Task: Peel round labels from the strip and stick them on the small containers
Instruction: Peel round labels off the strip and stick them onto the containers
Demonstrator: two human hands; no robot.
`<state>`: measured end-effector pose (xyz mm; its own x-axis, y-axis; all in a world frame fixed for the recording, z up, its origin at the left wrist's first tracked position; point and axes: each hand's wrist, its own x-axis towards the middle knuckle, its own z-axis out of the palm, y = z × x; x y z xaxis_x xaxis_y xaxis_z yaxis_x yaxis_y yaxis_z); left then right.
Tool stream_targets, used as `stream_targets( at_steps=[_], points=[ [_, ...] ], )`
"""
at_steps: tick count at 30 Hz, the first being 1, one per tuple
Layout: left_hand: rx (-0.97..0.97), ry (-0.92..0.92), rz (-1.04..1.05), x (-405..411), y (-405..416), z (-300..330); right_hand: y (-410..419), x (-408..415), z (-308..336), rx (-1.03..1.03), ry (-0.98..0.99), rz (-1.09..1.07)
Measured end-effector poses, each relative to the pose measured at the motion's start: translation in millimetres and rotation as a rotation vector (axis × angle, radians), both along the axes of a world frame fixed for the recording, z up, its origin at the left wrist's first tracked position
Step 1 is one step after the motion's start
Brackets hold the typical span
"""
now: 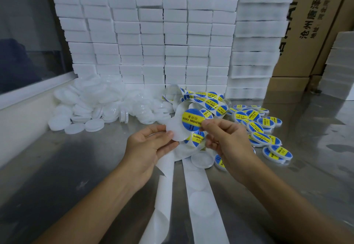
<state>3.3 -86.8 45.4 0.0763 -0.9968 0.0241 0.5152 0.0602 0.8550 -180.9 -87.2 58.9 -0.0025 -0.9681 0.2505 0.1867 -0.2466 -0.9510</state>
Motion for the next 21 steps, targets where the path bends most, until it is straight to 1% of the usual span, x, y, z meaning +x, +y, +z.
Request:
stream_targets(
  at_steps=[5, 21],
  points=[
    [-0.008, -0.012, -0.033, -2.3, 1.4, 1.0, 2.0, 5.2, -4.9, -0.036, 0.092, -0.029],
    [-0.012, -0.036, -0.037, -2.6, 4.5, 2.8, 1.4, 4.8, -7.5, -0.057, 0.139, -0.034]
  ],
)
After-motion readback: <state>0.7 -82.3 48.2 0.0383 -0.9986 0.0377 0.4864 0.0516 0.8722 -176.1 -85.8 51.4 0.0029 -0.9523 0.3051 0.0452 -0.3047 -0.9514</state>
